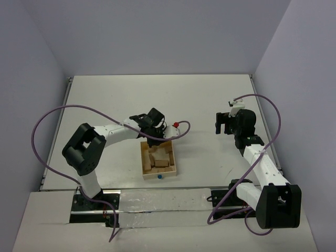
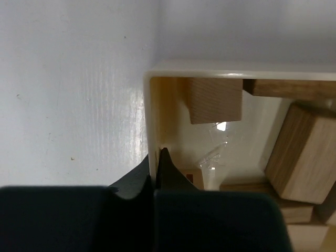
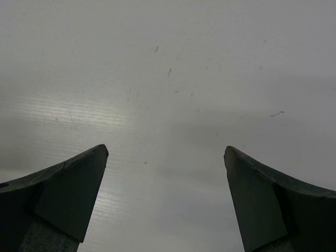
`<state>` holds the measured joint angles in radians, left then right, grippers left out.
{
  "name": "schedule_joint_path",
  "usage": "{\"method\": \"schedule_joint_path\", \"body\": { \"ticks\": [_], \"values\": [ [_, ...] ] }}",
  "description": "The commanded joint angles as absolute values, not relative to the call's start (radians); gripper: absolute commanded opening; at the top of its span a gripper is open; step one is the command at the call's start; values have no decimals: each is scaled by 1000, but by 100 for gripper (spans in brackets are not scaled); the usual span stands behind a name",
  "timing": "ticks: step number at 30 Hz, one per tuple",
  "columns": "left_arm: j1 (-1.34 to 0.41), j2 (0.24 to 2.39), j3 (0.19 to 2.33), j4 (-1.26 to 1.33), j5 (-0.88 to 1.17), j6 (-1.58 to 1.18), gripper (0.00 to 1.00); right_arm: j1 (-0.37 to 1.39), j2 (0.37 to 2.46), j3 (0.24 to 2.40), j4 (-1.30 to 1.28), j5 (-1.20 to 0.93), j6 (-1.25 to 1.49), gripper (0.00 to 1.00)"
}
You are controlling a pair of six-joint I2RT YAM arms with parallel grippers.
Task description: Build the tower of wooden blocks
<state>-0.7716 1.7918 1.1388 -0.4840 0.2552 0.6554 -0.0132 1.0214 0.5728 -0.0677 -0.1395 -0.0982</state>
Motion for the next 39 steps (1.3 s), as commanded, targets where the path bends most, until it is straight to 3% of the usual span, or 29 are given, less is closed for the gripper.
{"method": "schedule_joint_path", "body": {
  "ticks": [1, 10, 17, 23, 29, 39],
  "values": [
    [-776, 1737, 1090, -328, 214, 599, 0, -18, 1016, 626, -57, -130, -101, 100],
    [-762, 1605, 1031, -112, -1, 277, 0, -18, 1011, 626, -55, -124, -97, 100],
    [-760, 1549, 997, 71, -466, 206, 0, -18, 1014, 627, -55, -120, -96, 100],
    [-759, 1522, 967, 253, -740, 448, 0, -18, 1007, 626, -54, -121, -94, 100],
    [-761, 1487, 841, 681, -934, 781, 0, -18, 997, 626, -52, -126, -91, 100],
    [-843, 1659, 649, 1576, -924, 1491, 0, -18, 987, 625, -54, -130, -86, 100]
  ]
}}
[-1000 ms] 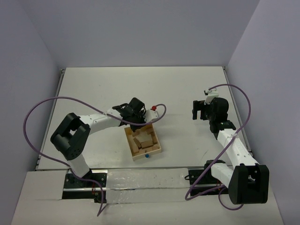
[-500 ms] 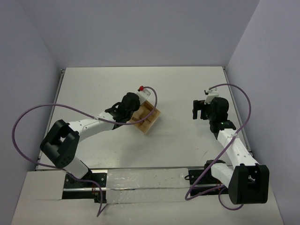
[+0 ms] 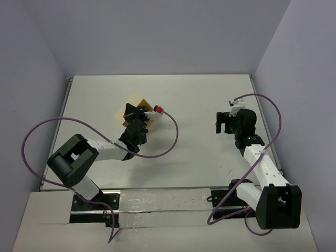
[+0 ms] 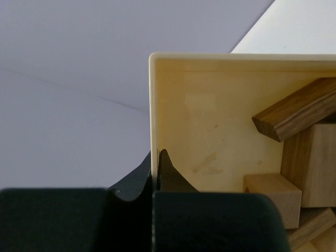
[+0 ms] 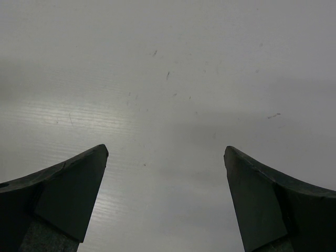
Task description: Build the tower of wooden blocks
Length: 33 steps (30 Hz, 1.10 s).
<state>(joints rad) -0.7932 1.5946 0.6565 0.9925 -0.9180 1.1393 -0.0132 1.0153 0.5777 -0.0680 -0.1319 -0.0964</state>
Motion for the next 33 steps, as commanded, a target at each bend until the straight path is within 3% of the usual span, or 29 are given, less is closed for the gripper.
{"method": "schedule_joint_path", "body": {
  "ticks": [1, 5, 20, 33],
  "values": [
    [-863, 1681, 646, 1634, -915, 1538, 0, -18, 984, 624, -53, -130, -86, 100],
    [-929, 1791, 647, 1851, -891, 1753, 0, -18, 978, 623, -53, -126, -89, 100],
    [-1140, 1918, 698, 1861, -992, 1902, 0, -18, 975, 622, -48, -121, -94, 100],
    [-1086, 2031, 727, 1862, -1070, 1875, 0, -17, 969, 623, -49, -120, -96, 100]
  ]
}}
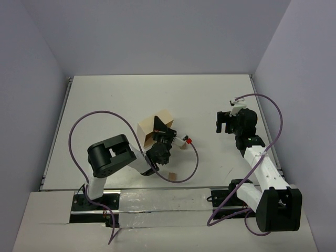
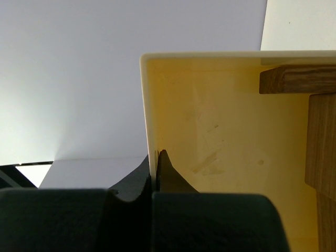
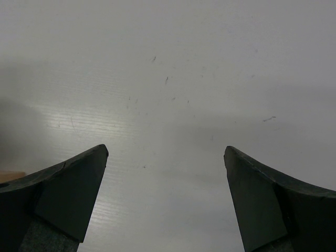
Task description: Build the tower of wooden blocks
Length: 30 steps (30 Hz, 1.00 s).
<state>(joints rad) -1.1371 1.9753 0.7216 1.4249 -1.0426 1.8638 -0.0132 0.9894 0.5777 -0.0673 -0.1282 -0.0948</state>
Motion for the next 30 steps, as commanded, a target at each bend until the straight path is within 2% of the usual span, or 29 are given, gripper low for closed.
{"method": "schedule_joint_path", "body": {
  "ticks": [1, 8, 10, 14, 18, 22, 24, 28, 30],
  "values": [
    [-1070, 2039, 730, 1862, -1066, 1881, 0, -18, 969, 624, -49, -120, -95, 100],
    [-980, 2036, 776, 1862, -1046, 1953, 0, -17, 960, 623, -51, -121, -94, 100],
    [-989, 2035, 783, 1862, -1060, 1969, 0, -18, 962, 623, -49, -125, -91, 100],
    [-1113, 2013, 759, 1862, -1082, 1982, 0, -18, 969, 628, -53, -131, -88, 100],
    [-1013, 1993, 777, 1861, -1079, 2003, 0, -18, 951, 618, -51, -122, -95, 100],
    [-1069, 1980, 733, 1861, -1074, 1991, 0, -18, 953, 629, -47, -132, -84, 100],
    [-1004, 1992, 785, 1861, -1087, 2006, 0, -18, 958, 631, -62, -126, -86, 100],
    [-1090, 1997, 764, 1861, -1099, 2006, 0, -18, 947, 625, -48, -132, -85, 100],
    [-1066, 1991, 774, 1861, -1104, 2001, 0, -18, 950, 631, -57, -130, -85, 100]
  ]
}}
